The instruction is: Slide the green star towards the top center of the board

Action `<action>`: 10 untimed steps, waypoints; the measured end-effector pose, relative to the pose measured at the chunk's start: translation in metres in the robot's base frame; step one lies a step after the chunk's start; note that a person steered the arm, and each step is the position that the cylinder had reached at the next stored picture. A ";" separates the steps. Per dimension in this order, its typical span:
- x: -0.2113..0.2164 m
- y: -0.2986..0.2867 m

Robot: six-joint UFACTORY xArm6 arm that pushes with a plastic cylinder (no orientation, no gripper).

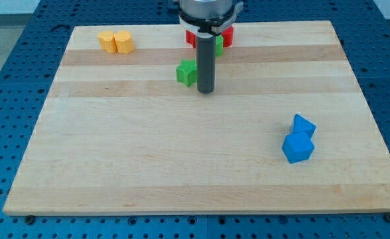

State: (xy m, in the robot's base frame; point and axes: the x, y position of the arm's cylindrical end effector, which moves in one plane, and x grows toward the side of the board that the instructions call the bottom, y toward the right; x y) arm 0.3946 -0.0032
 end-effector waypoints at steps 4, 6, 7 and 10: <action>-0.020 -0.043; -0.015 -0.040; -0.027 -0.039; -0.024 0.002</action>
